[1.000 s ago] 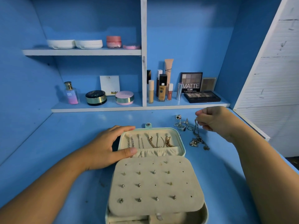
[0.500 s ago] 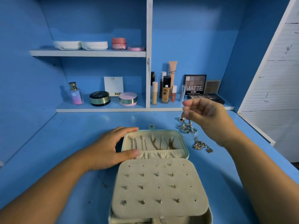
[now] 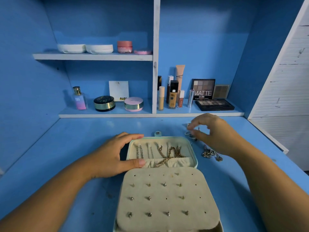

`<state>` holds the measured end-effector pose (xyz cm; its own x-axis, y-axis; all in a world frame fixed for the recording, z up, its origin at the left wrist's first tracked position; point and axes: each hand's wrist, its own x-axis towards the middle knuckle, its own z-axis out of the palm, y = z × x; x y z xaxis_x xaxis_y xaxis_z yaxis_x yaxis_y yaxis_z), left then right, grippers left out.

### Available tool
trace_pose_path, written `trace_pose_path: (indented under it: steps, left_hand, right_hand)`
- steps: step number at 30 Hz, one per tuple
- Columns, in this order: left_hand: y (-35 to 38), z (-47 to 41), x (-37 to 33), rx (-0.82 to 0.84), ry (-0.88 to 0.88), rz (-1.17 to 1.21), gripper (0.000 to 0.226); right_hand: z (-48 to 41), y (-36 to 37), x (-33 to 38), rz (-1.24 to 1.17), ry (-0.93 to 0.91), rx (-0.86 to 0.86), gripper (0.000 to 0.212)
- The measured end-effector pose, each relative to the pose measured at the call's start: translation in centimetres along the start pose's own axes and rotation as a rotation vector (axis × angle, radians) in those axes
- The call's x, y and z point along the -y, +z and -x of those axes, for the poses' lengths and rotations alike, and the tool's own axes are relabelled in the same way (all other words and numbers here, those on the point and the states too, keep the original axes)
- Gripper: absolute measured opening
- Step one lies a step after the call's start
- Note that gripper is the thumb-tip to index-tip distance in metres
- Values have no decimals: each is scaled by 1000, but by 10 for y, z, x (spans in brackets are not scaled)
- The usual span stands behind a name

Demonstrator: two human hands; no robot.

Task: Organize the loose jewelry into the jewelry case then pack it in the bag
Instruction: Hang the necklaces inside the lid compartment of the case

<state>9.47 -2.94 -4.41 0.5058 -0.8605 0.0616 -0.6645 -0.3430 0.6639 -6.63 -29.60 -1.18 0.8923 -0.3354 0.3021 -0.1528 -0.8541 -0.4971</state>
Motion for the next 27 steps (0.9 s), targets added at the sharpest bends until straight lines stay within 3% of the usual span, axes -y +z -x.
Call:
trace_pose_path:
  steps: [4, 6, 18, 24, 27]
  left_hand:
    - [0, 1, 4, 0, 2, 15, 91]
    - [0, 0, 5, 1, 1, 29, 90]
    - [1, 0, 1, 0, 11, 55, 81]
    - [1, -1, 0, 8, -3, 41, 82]
    - [0, -1, 1, 14, -1, 42, 83]
  right_hand:
    - [1, -2, -11, 118, 115, 262, 10]
    - [1, 2, -7, 136, 108, 287, 12]
    - [2, -7, -17, 230, 175, 232, 1]
    - [-2, -13, -24, 20, 68, -114, 22]
    - [1, -11, -7, -30, 14, -107, 17]
